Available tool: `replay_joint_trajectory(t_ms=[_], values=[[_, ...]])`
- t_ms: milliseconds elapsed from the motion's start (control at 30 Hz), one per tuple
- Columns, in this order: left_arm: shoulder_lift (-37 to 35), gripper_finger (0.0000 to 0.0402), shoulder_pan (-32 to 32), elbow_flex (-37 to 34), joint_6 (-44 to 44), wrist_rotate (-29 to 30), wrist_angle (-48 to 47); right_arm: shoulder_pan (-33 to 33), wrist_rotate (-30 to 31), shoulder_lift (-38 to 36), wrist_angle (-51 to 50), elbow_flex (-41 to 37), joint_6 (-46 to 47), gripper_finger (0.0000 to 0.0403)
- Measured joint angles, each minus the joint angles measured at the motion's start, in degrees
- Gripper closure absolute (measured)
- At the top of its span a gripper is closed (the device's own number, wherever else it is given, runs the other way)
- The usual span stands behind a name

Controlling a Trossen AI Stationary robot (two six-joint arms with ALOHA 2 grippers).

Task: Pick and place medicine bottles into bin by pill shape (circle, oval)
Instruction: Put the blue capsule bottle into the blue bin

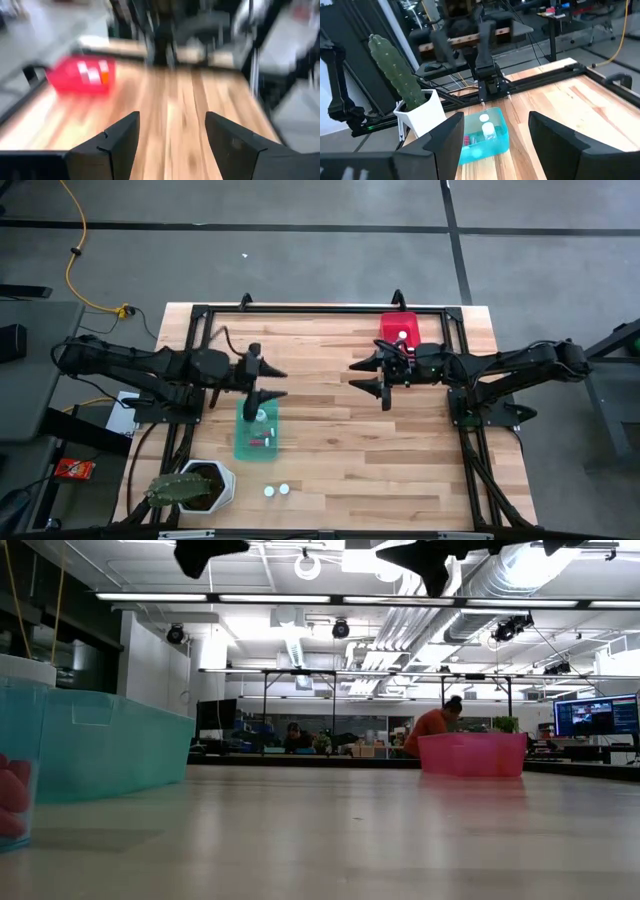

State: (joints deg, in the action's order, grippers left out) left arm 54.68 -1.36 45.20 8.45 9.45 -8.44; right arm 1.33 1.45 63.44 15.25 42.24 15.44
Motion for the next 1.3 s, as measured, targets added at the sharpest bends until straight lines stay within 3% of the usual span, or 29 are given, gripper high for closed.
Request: replay_joint_trajectory(t_ms=[167, 267, 600, 900, 1200, 1300], values=[[4.28, 0.0161, -3.79, 8.33, 4.43, -6.81, -18.69, -0.21, 0.1, 0.0, -0.26, 0.0, 3.91, 0.0187], [8.51, 0.0146, -7.18, 12.23, 8.0, -9.99, -24.65, -0.21, 0.09, 0.0, -0.4, 0.0, 3.93, 0.0187], [28.51, 0.0135, -16.66, 26.87, 27.34, -6.9, -31.54, -0.16, -1.94, 0.02, -1.29, 0.02, 4.01, 0.0187], [45.66, 0.0135, -22.54, 42.53, 38.04, -8.19, -48.22, -0.16, -2.03, 0.02, -4.7, 0.04, 1.06, 0.0187], [52.47, 0.0135, -29.56, 44.84, 45.47, -6.64, -50.52, -0.16, -1.46, 0.02, -6.13, 0.04, 1.01, 0.0187], [53.82, 0.0135, -31.68, 44.84, 46.8, -3.47, -51.74, -0.16, -1.39, 0.02, -6.54, 0.04, 1.01, 0.0187]])
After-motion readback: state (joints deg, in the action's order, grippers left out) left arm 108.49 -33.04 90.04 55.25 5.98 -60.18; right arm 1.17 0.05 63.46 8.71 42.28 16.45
